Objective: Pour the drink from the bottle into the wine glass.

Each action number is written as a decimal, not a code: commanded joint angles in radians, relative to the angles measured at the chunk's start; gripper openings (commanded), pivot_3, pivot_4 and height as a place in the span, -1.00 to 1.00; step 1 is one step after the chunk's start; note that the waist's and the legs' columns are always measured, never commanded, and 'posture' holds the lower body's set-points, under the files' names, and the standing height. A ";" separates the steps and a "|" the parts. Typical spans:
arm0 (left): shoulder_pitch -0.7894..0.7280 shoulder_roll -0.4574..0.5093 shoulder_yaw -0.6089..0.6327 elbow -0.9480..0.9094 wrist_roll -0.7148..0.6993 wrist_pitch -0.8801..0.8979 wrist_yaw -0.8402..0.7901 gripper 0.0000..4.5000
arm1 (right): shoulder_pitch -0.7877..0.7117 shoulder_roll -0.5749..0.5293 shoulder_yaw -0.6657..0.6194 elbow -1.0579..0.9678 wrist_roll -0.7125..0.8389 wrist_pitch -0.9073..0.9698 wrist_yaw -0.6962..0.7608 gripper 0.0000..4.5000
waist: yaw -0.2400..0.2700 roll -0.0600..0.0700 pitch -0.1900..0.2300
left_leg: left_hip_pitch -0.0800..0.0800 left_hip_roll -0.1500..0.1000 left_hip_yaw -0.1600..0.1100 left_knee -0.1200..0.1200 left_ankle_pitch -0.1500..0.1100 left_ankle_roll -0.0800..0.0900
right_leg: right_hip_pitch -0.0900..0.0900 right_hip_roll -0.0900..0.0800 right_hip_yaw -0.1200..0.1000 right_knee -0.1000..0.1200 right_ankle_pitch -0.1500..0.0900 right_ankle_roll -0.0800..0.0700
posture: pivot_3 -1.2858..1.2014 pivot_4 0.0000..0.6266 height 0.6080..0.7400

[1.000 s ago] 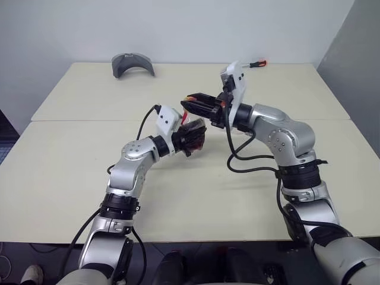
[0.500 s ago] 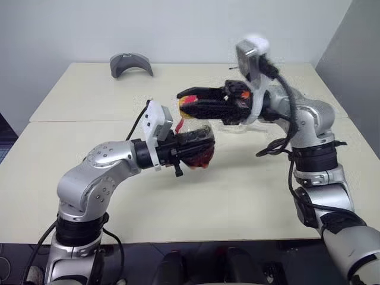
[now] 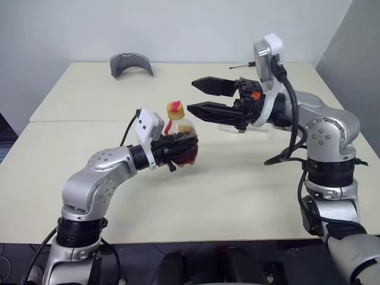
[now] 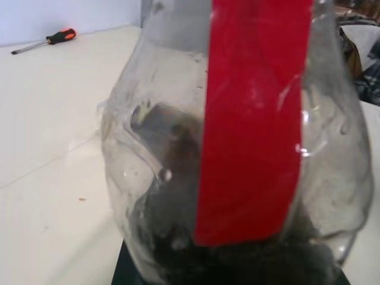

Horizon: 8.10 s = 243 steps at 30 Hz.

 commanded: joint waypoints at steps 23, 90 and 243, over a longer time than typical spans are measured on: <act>-0.115 -0.036 -0.042 0.127 0.073 -0.145 -0.075 -0.59 | -0.036 0.117 0.118 0.110 -0.164 -0.179 -0.128 1.00 | -0.001 0.000 0.000 | -0.001 0.000 0.001 0.000 0.002 -0.003 | 0.000 0.000 0.001 -0.001 0.000 0.000 | 0.03 -0.52 1.00; -0.152 -0.001 -0.060 0.269 0.113 -0.238 -0.179 -0.60 | -0.096 0.142 0.116 0.201 -0.287 -0.317 -0.107 1.00 | -0.002 0.002 0.001 | -0.001 -0.001 0.001 0.000 0.002 -0.004 | -0.001 0.000 0.001 -0.002 0.000 0.000 | 0.03 -0.52 1.00; 0.159 0.144 0.036 -0.211 -0.130 -0.041 -0.174 -0.65 | -0.130 -0.131 0.088 0.214 -0.093 -0.337 0.461 -0.45 | -0.002 0.001 0.001 | -0.013 0.000 0.002 0.004 0.002 -0.003 | -0.015 0.000 0.002 0.006 0.000 0.000 | 0.03 -0.52 1.00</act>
